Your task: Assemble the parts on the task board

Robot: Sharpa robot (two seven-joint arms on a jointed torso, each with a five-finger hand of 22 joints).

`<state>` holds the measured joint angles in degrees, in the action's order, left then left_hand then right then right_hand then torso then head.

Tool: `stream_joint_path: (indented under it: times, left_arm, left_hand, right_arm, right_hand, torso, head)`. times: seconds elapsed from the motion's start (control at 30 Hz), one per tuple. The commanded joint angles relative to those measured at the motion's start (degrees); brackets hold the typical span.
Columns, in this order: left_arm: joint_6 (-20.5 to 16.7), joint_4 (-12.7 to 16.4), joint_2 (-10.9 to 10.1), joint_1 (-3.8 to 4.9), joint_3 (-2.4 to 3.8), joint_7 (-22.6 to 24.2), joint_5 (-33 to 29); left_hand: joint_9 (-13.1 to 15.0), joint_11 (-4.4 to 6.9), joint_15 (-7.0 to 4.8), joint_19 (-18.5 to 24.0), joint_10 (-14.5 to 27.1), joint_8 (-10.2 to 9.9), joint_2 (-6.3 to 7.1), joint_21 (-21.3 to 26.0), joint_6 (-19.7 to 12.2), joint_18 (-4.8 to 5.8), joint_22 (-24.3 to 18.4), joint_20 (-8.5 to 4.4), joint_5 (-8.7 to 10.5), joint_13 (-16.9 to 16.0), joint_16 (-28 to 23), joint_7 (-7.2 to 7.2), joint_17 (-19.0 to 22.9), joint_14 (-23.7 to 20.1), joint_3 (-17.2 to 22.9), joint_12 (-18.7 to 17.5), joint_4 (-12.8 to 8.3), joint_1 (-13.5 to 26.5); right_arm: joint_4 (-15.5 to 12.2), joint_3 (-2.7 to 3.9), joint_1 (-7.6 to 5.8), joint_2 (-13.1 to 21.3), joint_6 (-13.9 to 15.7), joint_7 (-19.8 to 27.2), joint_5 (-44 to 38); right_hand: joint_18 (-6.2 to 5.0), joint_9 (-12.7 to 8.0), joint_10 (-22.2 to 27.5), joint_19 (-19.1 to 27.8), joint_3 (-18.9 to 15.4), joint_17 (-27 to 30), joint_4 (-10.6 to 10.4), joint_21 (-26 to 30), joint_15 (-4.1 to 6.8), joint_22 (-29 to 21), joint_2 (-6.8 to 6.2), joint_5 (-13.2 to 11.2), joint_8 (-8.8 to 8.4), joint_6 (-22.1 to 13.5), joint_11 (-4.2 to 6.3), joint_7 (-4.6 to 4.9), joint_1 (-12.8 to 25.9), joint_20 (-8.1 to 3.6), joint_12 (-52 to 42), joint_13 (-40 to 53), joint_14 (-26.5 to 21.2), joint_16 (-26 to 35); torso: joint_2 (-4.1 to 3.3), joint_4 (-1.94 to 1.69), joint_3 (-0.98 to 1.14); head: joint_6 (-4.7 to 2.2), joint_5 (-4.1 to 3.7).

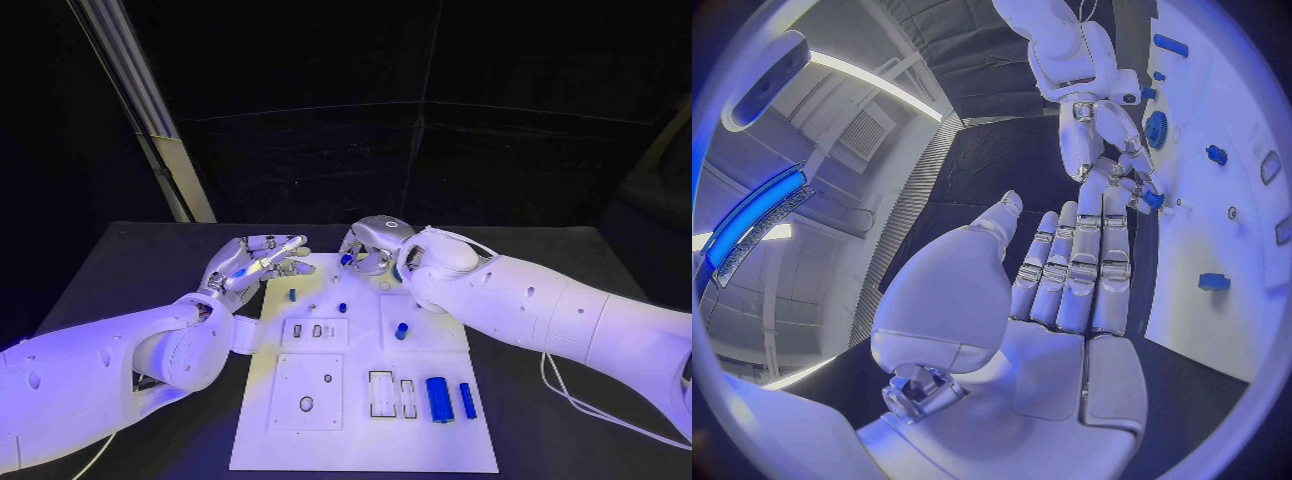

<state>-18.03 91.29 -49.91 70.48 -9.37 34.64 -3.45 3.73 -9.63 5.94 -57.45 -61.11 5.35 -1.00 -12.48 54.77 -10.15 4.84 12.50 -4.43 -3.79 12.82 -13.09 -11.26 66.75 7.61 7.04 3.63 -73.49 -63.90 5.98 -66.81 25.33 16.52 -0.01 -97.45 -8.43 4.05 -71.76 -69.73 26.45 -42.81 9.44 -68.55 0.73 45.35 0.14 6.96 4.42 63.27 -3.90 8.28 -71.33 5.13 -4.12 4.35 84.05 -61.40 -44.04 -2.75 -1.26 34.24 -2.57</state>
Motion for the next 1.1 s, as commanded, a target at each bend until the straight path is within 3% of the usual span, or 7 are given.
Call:
stream_joint_path:
  times: [0.03, 0.73, 0.93, 1.1]
  left_arm:
    - [0.7, 0.1, 0.1, 0.13, 0.05, 0.2, 0.3]
    - [0.9, -0.1, 0.2, 0.21, 0.05, 0.0, 0.3]
    - [1.1, -0.2, 0.2, 0.24, 0.05, -0.3, 0.3]
    - [1.1, -0.2, 0.2, 0.26, 0.05, -0.5, 0.3]
  left_hand:
    - [-0.1, 0.10, 0.26, -0.5, 0.3, -0.3, -0.37, 0.3, -0.2, -0.34, -0.1, 0.08, 0.21, 0.1, -0.4, -0.05, -0.1, 0.0, 0.1, -0.2, -0.3, 0.0]
    - [-0.1, 0.08, 0.28, -0.5, 0.4, -0.3, -0.38, 0.4, -0.2, -0.34, -0.1, 0.09, 0.21, 0.1, -0.4, -0.08, -0.1, 0.0, 0.2, -0.3, -0.4, 0.0]
    - [0.0, 0.07, 0.29, -0.5, 0.4, -0.4, -0.38, 0.4, -0.3, -0.34, -0.1, 0.10, 0.22, 0.1, -0.5, -0.09, -0.2, 0.0, 0.2, -0.3, -0.4, 0.0]
    - [-0.1, 0.06, 0.30, -0.5, 0.4, -0.4, -0.36, 0.4, -0.3, -0.34, -0.1, 0.11, 0.22, 0.1, -0.5, -0.10, -0.2, 0.0, 0.2, -0.3, -0.4, 0.0]
  right_arm:
    - [0.4, 0.02, -0.16, -0.4, -0.9, 0.4, 0.1]
    - [2.5, 0.01, -0.16, -2.0, -2.0, -0.1, 0.1]
    - [2.9, 0.01, -0.16, -2.2, -1.7, -0.1, 0.1]
    - [3.0, 0.01, -0.16, -2.2, -0.2, -0.2, 0.1]
  right_hand:
    - [0.29, 0.1, 0.1, 0.3, 0.2, 0.0, -0.1, -0.3, 0.13, 0.0, -0.23, 0.0, 0.36, 0.2, -0.19, 0.08, 0.1, -0.05, 0.3, -0.1, -0.1, -0.3]
    - [0.17, -0.1, 1.3, 1.0, 0.7, 1.2, -1.4, -0.3, -0.23, -0.5, -1.23, -0.5, -0.29, -0.7, -0.61, 0.48, 0.7, 0.28, 0.6, -0.3, -0.7, 0.2]
    - [0.11, -0.2, 2.9, 1.5, 0.8, 1.9, -2.4, -0.2, -0.62, -0.7, -2.32, -1.5, -0.76, -1.9, -1.08, 0.92, 1.1, 0.63, 0.6, -0.6, -1.0, 0.4]
    - [-0.38, -0.4, 8.1, 3.7, 0.0, 5.2, -3.5, 1.4, -1.75, -3.8, -4.27, -2.2, -0.87, -5.2, -2.49, 2.28, 1.6, 1.54, 0.7, -0.8, -2.0, 2.4]
  torso:
    - [0.00, -0.01, 0.02]
    - [0.04, -0.02, -0.02]
    - [0.03, -0.04, 0.00]
    - [0.04, 0.02, 0.02]
  head:
    - [0.06, 0.01]
    - [0.35, 0.08]
    - [0.43, 0.12]
    - [0.45, 0.12]
